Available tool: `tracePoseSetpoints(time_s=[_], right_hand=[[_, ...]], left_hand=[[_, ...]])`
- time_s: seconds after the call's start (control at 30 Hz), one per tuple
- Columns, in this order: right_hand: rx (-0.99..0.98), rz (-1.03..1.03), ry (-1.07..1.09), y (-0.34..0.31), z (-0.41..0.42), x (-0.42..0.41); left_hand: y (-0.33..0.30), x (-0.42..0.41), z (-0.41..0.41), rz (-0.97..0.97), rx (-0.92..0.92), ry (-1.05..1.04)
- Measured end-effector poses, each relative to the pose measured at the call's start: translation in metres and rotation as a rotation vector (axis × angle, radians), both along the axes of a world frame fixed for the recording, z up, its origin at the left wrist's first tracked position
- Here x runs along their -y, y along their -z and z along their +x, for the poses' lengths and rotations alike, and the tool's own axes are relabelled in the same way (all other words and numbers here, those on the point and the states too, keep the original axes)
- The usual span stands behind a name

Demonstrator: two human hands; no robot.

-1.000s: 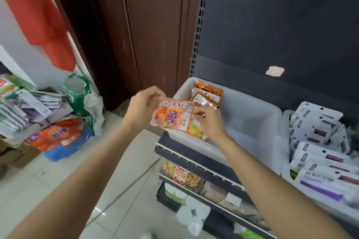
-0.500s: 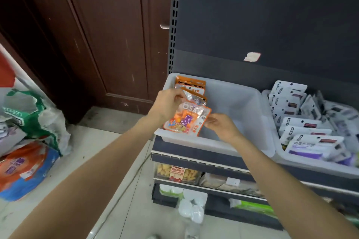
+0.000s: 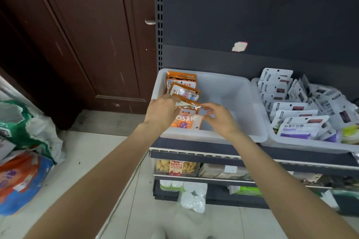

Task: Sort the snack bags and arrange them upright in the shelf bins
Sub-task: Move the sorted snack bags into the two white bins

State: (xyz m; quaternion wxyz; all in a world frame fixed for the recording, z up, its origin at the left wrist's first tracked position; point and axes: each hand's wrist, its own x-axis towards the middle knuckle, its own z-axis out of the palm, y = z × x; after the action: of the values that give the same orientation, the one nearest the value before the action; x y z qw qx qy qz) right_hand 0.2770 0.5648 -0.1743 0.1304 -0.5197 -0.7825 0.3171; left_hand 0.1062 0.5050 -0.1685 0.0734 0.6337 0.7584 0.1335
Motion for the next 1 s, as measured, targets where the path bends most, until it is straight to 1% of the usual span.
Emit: tracePoseSetpoints(time_s=[0.13,0.23,0.37,0.43,0.5,0.63,0.8,0.93,1.0], right_hand=[[-0.047,0.125,0.034,-0.011,0.045,0.005],[-0.064,0.211,0.047,-0.022,0.091,0.008],[-0.01,0.305,0.109,-0.033,0.17,0.007],[-0.016,0.287,0.15,-0.036,0.218,0.005],[-0.009,0.255,0.162,-0.038,0.27,0.001],[0.049,0.186,0.214,-0.04,0.378,-0.004],[0.067,0.147,0.341,-0.042,0.495,-0.009],[0.031,0.109,0.452,-0.037,0.574,-0.022],[0.015,0.123,0.507,-0.031,0.612,-0.033]], left_hand=[[-0.011,-0.002,0.039,0.109,0.066,0.003],[-0.022,-0.008,0.086,0.188,0.143,0.019],[-0.035,-0.022,0.173,0.259,0.168,0.136],[-0.039,-0.03,0.227,0.269,0.143,0.172],[-0.041,-0.04,0.284,0.265,0.125,0.158],[-0.04,-0.059,0.395,0.225,0.16,0.178],[-0.034,-0.082,0.514,0.149,0.112,0.315],[-0.029,-0.11,0.592,0.134,0.119,0.424],[-0.027,-0.131,0.628,0.119,0.132,0.475]])
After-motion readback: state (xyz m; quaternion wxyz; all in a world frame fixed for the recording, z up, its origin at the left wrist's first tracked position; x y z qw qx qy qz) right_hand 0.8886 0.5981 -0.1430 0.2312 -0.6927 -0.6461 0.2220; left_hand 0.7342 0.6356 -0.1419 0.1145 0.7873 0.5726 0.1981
